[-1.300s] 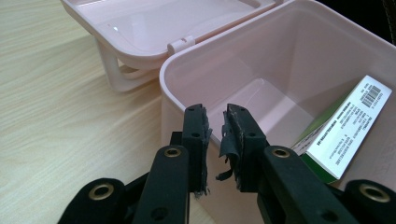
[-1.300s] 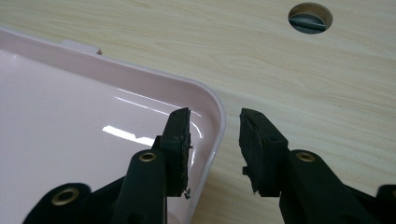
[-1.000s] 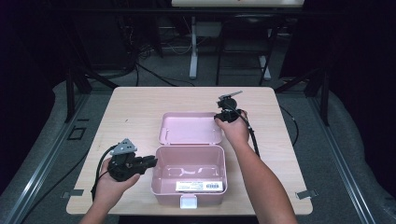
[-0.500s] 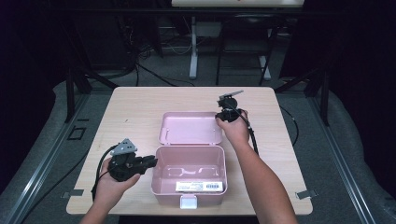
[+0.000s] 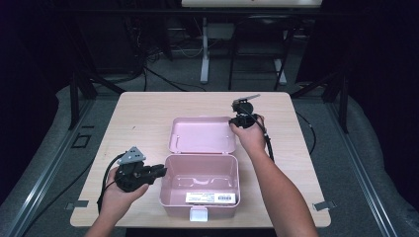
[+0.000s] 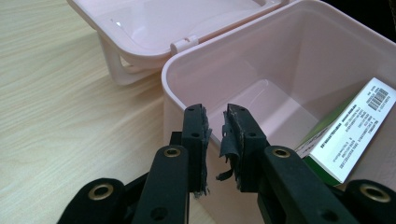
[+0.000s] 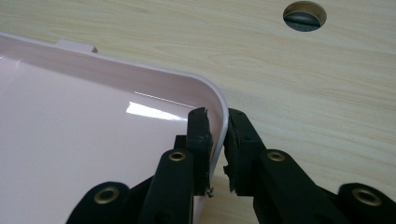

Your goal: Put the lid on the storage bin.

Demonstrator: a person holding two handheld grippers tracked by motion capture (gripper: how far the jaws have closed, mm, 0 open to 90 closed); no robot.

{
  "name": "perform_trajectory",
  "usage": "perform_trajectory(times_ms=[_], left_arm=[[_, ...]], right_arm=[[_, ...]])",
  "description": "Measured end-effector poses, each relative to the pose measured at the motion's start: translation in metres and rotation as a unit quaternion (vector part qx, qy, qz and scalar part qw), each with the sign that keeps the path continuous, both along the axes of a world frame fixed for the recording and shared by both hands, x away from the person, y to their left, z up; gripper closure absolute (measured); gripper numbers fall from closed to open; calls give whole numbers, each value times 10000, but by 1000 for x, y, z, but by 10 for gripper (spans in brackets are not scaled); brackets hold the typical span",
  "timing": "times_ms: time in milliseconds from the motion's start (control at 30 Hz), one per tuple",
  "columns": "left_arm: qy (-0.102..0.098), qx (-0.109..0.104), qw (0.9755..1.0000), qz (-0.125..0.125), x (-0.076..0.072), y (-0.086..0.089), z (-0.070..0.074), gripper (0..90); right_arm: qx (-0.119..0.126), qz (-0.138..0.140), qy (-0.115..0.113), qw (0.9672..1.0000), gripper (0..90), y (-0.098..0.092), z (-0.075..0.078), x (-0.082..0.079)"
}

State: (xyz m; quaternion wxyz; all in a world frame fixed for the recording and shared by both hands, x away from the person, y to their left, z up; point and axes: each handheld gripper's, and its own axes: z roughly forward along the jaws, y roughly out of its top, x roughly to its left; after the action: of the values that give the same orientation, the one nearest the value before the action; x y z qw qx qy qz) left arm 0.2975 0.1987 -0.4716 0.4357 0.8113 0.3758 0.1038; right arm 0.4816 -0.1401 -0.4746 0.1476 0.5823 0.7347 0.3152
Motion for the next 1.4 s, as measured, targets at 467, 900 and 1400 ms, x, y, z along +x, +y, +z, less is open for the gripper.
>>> perform_trajectory(times_ms=[467, 900, 1400], left_arm=[[9, 5, 10000, -2, 0, 0, 0, 780], [5, 3, 10000, 17, 0, -1, 0, 779], [19, -7, 10000, 39, 0, -1, -1, 769]], right_arm=[[-54, 32, -239, 9997, 813, -1, 13, -5], [-128, 152, -438, 9988, 821, -2, 31, -11], [-170, 241, -667, 9973, 831, -1, 50, -17]])
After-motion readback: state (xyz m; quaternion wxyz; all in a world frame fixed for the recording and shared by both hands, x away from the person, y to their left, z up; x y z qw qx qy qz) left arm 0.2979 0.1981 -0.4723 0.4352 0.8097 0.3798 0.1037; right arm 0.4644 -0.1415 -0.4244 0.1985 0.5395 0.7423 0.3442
